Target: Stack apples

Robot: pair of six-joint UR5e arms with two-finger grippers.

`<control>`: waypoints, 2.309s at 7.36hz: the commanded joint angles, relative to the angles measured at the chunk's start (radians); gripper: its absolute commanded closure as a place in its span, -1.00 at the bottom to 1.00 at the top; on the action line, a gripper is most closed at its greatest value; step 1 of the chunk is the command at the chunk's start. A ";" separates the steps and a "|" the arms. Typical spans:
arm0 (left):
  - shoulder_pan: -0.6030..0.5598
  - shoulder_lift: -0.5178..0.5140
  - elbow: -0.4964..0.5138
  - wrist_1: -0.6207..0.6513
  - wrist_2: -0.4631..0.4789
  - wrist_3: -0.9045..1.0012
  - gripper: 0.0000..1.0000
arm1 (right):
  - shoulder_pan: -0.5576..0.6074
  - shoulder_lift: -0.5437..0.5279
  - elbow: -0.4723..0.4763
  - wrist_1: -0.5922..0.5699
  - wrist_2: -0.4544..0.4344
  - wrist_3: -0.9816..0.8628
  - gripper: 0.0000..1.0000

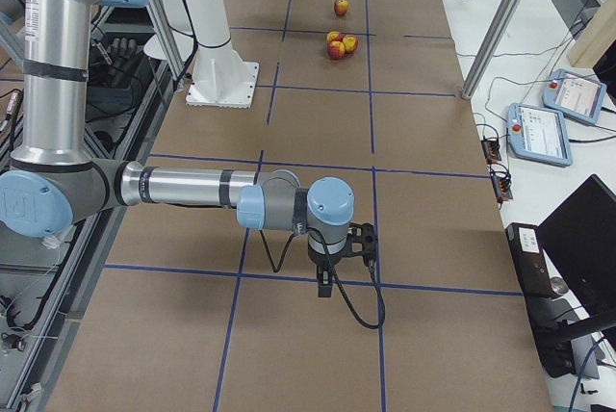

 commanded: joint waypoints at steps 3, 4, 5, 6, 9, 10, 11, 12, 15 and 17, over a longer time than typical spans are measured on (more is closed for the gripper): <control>0.000 -0.028 -0.008 -0.029 -0.002 0.003 -1.00 | 0.000 0.000 0.000 0.000 0.000 0.000 -1.00; 0.000 -0.033 -0.008 -0.066 0.006 0.005 -1.00 | 0.000 0.000 0.000 0.000 0.000 0.000 -1.00; 0.005 -0.042 -0.011 -0.099 0.005 0.000 -1.00 | 0.000 0.000 0.000 0.000 0.000 0.000 -1.00; 0.009 -0.043 -0.014 -0.106 0.000 -0.003 -1.00 | 0.000 0.000 0.000 0.000 0.000 0.000 -1.00; 0.166 -0.045 -0.004 -0.395 0.008 -0.346 -1.00 | 0.000 0.000 0.000 0.000 0.000 0.000 -1.00; 0.260 -0.043 0.013 -0.529 0.015 -0.527 -1.00 | 0.000 0.000 0.000 0.000 0.000 0.000 -1.00; 0.346 -0.043 0.041 -0.657 0.032 -0.687 -1.00 | 0.000 0.000 0.000 0.000 0.000 0.000 -1.00; 0.439 -0.043 0.076 -0.763 0.157 -0.819 -1.00 | 0.000 0.000 0.000 0.000 0.000 0.000 -1.00; 0.599 -0.108 0.199 -0.926 0.245 -1.017 -1.00 | 0.000 0.000 0.000 0.000 0.000 0.000 -1.00; 0.624 -0.118 0.207 -0.928 0.276 -1.028 -1.00 | 0.000 0.000 0.000 0.000 0.000 0.000 -1.00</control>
